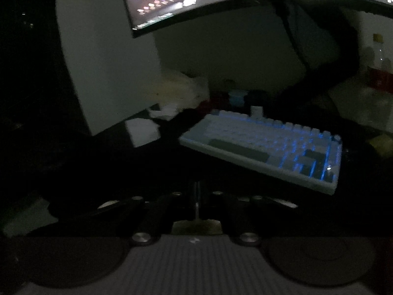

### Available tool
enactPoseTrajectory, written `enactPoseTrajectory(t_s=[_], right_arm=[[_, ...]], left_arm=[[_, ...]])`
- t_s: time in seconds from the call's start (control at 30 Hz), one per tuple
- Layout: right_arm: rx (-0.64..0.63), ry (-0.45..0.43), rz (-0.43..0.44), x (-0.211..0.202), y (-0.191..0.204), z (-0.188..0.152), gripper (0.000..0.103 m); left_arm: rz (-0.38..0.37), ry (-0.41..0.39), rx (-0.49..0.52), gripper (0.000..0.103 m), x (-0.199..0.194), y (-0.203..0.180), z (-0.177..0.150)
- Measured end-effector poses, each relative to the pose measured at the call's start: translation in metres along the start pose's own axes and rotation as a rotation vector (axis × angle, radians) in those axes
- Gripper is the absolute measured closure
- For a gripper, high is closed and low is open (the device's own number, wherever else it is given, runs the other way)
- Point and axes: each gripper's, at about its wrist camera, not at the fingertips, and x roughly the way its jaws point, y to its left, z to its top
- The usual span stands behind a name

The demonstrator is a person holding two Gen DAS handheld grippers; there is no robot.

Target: Clean container

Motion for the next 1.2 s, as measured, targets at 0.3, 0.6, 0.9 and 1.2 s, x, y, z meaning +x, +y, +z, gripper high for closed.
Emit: enactPoseTrajectory(t_s=[0.3,0.6,0.9,1.2], right_arm=[[-0.04,-0.025,-0.045,0.001,0.03,-0.016,0.1],[-0.091,-0.033,-0.089,0.004,0.039,-0.015,0.1],[0.05,-0.027,-0.042,0.011,0.021,-0.011,0.1],[0.036,-0.063,-0.006,0.006,0.025,-0.018,0.1]], left_arm=[[0.218,0.021,0.11,0.052,0.017,-0.024,-0.019],[0.269,0.007,0.124,0.027,0.022,-0.035,-0.021],[0.258,0.0,0.045,0.014,0.017,-0.027,-0.018],[0.25,-0.012,0.036,0.012,0.015,-0.025,-0.019]])
